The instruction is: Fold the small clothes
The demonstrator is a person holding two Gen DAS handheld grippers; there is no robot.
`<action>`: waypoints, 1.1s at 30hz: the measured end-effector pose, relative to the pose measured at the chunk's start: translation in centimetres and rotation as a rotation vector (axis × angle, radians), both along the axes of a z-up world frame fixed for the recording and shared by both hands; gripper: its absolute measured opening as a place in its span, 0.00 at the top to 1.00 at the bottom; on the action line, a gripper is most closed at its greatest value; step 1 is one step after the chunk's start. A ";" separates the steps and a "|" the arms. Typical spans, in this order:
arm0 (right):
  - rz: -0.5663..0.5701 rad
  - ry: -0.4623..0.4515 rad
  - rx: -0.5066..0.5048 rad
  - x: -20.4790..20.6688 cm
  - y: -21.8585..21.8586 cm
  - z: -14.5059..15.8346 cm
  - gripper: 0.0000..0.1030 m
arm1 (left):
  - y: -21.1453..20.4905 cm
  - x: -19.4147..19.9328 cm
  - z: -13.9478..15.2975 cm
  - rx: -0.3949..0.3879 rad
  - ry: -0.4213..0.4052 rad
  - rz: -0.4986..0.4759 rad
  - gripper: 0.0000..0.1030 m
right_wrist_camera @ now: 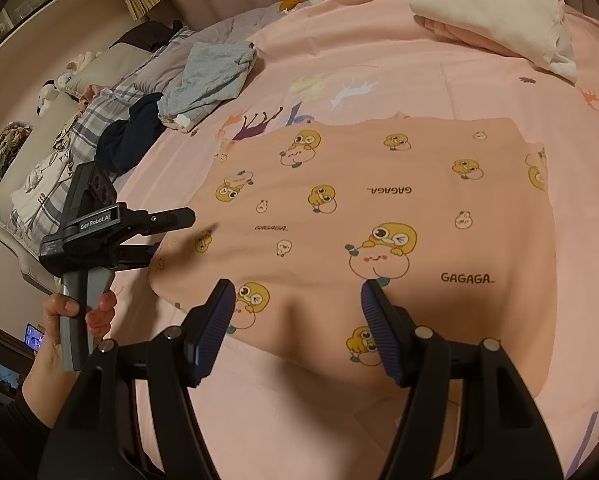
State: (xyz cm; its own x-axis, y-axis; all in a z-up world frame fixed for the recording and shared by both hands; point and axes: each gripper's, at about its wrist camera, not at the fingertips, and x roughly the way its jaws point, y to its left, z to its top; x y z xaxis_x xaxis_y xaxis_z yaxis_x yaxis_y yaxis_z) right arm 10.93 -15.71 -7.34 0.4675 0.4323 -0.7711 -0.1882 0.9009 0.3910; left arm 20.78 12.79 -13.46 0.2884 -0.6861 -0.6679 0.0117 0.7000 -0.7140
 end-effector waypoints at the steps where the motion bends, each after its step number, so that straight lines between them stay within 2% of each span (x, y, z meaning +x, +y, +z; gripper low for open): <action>1: -0.001 -0.006 0.003 0.1 -0.1 0.1 0.36 | 0.1 0.3 -0.1 -0.016 0.004 0.001 0.29; 10: -0.004 -0.019 0.023 1.6 0.1 0.0 0.36 | 0.1 2.3 -0.9 -0.124 0.023 0.021 0.29; 15: 0.003 -0.017 0.026 3.3 0.7 -0.6 0.36 | -1.2 2.3 -0.4 -0.096 0.001 -0.005 0.29; 16: 0.003 -0.016 0.022 3.8 0.8 -0.8 0.36 | -1.6 2.1 -0.2 -0.078 -0.009 -0.013 0.31; 18: -0.001 -0.012 0.011 4.8 1.2 -1.0 0.36 | -2.2 1.9 0.2 -0.037 -0.021 -0.020 0.42; 20: -0.007 -0.006 0.001 6.1 1.6 -1.2 0.37 | -2.7 1.8 0.4 -0.016 -0.022 -0.026 0.58; 21: -0.015 -0.003 -0.003 6.7 1.7 -1.3 0.37 | -2.8 1.8 0.5 -0.014 -0.022 -0.027 0.61; 23: -0.029 0.004 0.003 7.9 2.0 -1.5 0.44 | -3.3 1.6 0.9 0.018 -0.036 -0.037 0.73; 25: -0.049 0.017 0.005 9.1 2.3 -1.7 0.51 | -3.8 1.5 1.3 0.070 -0.057 -0.049 0.79; 29: -0.063 0.003 -0.021 10.7 3.2 -1.7 0.67 | -4.2 1.2 1.9 0.104 -0.083 -0.057 0.81; 33: -0.074 0.031 -0.106 12.7 4.1 -3.2 0.78 | -4.6 1.0 2.2 0.126 -0.097 -0.065 0.81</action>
